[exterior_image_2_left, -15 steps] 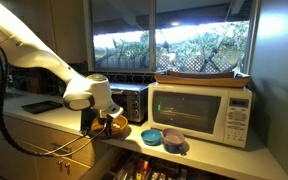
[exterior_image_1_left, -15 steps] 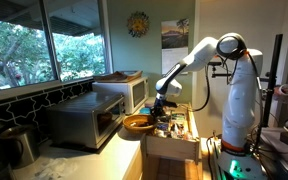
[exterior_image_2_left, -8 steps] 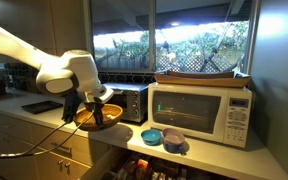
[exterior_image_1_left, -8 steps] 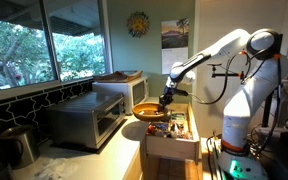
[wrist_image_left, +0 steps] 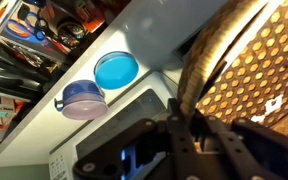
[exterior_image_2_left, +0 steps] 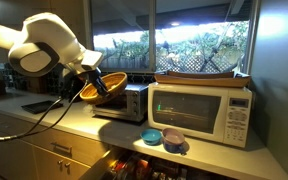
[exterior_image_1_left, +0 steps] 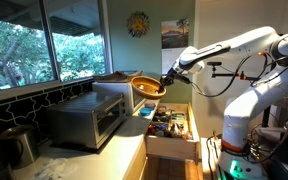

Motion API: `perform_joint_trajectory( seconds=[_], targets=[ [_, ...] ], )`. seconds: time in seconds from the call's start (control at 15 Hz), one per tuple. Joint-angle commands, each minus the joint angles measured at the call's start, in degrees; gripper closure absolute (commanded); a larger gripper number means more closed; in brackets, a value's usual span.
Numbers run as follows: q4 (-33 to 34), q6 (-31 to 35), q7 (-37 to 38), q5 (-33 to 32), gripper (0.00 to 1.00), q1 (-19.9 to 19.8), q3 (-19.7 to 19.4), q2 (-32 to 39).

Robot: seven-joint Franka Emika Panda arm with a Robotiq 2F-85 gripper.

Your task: Put the basket on top of the toaster oven

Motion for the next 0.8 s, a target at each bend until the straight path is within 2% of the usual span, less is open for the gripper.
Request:
perform_joint_trajectory(
  seconds=[0.0, 0.07, 0.13, 0.33, 0.6, 0.73],
  targets=[
    [-0.1, -0.1, 0.5, -0.6, 0.9, 0.4, -0.4, 0.0],
    [-0.2, -0.1, 0.5, -0.6, 0.9, 0.4, -0.4, 0.2],
    [0.5, 0.8, 3.0, 2.3, 0.98, 2.2, -0.3, 2.2],
    [9.9, 1.9, 11.9, 7.2, 0.98, 4.8, 2.3, 10.6],
    [24.9, -7.2, 16.3, 11.9, 0.98, 8.5, 0.9, 18.9],
    [32.5, -13.5, 17.8, 13.3, 0.98, 8.6, 0.6, 23.3]
  ],
)
